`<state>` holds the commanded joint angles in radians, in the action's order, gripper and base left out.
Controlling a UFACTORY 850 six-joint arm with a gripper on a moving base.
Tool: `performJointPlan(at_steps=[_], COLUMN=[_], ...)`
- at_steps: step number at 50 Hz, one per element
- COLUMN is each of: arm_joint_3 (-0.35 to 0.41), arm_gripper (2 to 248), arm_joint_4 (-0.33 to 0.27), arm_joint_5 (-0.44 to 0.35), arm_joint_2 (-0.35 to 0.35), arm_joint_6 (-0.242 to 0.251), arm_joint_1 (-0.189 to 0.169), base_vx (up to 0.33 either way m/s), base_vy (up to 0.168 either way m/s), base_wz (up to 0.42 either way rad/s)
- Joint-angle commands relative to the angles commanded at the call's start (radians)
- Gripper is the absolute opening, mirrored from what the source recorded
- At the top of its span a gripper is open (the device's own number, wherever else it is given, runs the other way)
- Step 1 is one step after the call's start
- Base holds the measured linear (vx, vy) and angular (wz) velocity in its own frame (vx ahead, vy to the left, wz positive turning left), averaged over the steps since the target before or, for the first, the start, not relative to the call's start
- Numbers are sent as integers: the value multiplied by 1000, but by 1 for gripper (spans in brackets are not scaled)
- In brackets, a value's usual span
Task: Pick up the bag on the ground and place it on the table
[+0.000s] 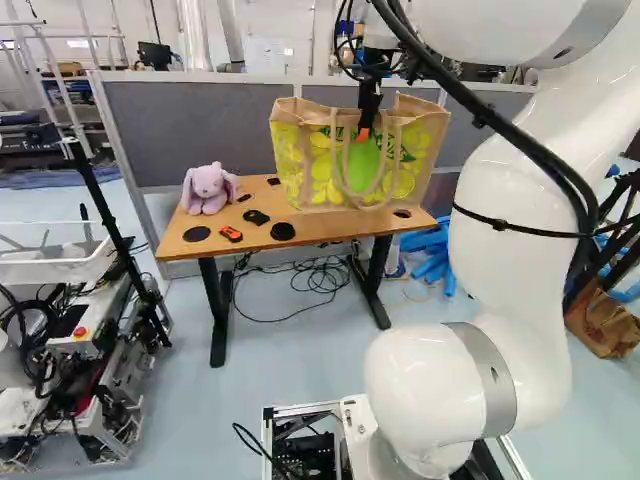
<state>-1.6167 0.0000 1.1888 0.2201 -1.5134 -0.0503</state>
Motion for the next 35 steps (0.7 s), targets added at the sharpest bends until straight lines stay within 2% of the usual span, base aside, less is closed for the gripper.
performJointPlan(at_steps=[15,35], arm_joint_3=[-18,-27], arm_gripper=[23,23], arm_joint_4=[0,0], arm_joint_5=[0,0], arm_joint_2=[15,23], arm_joint_6=[0,0], arm_joint_1=[11,18], base_vx=[135,6], base_vy=[121,3], base_wz=[-23,-2])
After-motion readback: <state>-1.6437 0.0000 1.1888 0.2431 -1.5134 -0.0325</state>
